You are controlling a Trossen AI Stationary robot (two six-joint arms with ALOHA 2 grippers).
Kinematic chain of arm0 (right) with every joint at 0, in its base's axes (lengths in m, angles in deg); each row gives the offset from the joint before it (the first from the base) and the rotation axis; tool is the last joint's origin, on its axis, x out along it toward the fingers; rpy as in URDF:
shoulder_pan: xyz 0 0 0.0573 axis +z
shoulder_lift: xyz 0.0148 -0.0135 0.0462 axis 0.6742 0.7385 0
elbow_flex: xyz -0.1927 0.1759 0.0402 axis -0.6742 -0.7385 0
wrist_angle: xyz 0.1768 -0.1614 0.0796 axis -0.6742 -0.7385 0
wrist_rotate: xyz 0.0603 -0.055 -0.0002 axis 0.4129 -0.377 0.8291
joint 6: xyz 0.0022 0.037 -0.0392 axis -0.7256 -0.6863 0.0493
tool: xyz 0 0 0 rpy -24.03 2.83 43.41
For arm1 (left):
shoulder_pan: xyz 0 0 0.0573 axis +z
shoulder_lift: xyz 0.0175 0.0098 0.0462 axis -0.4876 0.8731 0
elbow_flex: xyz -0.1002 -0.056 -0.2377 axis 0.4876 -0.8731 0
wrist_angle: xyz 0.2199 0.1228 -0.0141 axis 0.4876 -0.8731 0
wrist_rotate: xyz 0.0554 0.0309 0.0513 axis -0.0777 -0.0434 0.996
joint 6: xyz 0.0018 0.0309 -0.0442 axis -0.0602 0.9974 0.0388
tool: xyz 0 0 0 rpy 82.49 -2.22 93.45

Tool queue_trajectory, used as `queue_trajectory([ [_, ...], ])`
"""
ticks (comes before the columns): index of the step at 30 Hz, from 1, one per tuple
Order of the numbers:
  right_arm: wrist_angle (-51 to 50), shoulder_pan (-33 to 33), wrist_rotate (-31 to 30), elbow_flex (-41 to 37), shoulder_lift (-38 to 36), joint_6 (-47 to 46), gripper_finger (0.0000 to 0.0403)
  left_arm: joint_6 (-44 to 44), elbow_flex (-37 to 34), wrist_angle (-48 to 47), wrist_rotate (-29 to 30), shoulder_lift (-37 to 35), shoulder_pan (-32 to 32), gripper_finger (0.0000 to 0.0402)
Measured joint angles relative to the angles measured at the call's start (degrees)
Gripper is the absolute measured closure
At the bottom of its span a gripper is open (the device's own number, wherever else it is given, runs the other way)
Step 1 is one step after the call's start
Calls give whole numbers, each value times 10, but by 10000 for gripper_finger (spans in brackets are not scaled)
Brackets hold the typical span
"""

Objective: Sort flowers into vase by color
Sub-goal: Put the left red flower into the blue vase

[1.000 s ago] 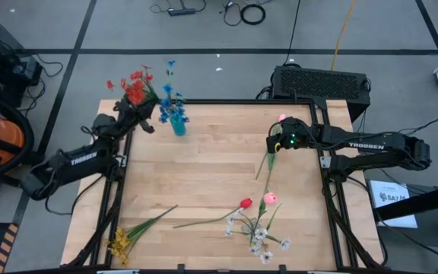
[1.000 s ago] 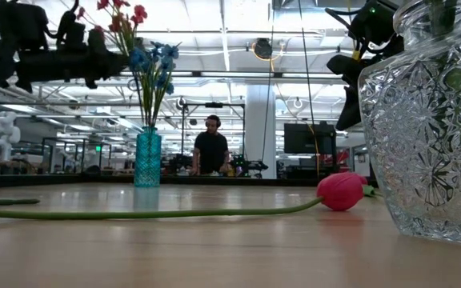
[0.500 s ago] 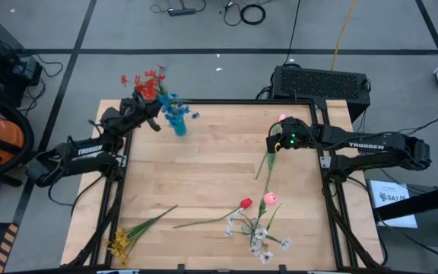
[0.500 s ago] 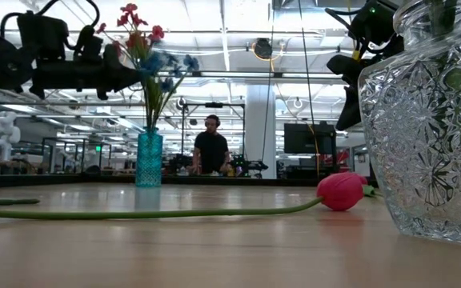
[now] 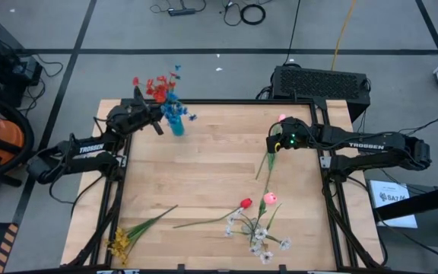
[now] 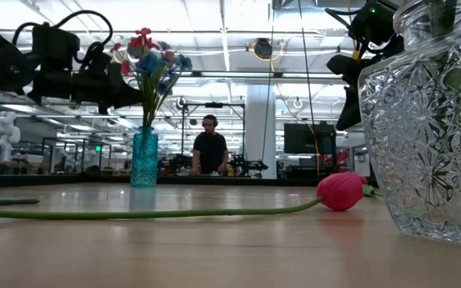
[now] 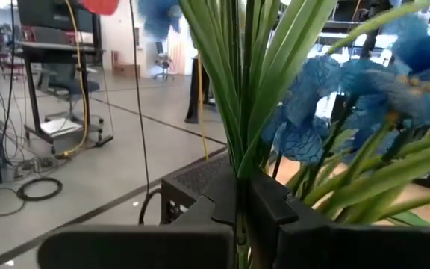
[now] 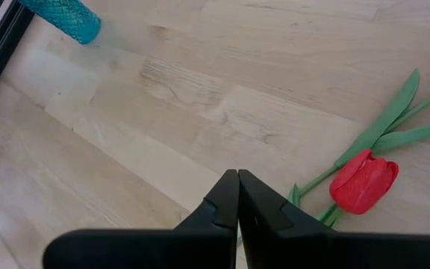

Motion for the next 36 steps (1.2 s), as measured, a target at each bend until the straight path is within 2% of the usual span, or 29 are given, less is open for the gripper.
queue_trajectory([
  [12, 0, 0, 0, 0, 0, -2, 403, -12, 0, -4, 1, 0, 0, 317],
  [25, 0, 0, 0, 0, 0, -19, 403, -12, 0, -4, -10, -16, 0, 188],
  [31, 0, 0, 0, 0, 0, -19, 403, -11, 0, -14, -12, -69, 0, 171],
  [36, 0, 0, -2, 0, 0, -19, 403, -11, 0, -106, -13, -146, 0, 171],
])
